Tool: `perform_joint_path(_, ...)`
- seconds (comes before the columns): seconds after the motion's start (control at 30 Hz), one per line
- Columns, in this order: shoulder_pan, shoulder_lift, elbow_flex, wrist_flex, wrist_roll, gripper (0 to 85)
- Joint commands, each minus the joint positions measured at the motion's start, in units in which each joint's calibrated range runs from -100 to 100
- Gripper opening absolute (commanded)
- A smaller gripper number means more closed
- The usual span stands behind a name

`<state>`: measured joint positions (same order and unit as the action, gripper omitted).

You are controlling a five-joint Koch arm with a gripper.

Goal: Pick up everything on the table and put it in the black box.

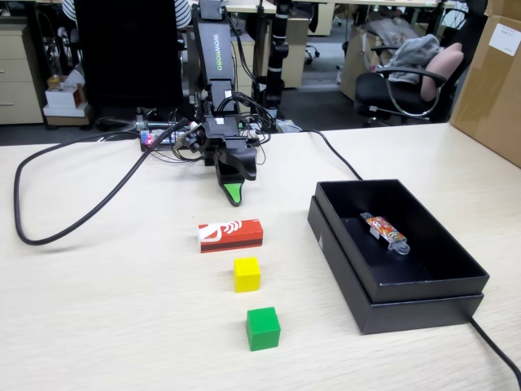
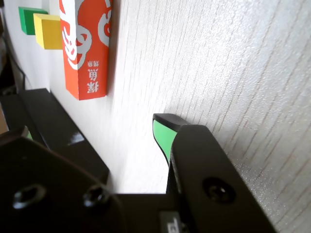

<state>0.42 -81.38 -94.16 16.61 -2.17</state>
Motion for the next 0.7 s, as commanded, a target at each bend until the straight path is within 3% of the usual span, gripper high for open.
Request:
perform_joint_path(0.0, 0.2, -0.1, -0.5, -0.7, 0.1, 48.7)
perform_joint_path(0.33, 0.0, -2.2, 0.3, -2.5, 0.2, 49.3)
perform_joint_path(0.4, -0.2, -6.6, 3.2, -9.7, 0.3, 49.3)
perform_joint_path(0.67, 1.4, -16.8, 27.9, -47.6, 5.3, 48.9)
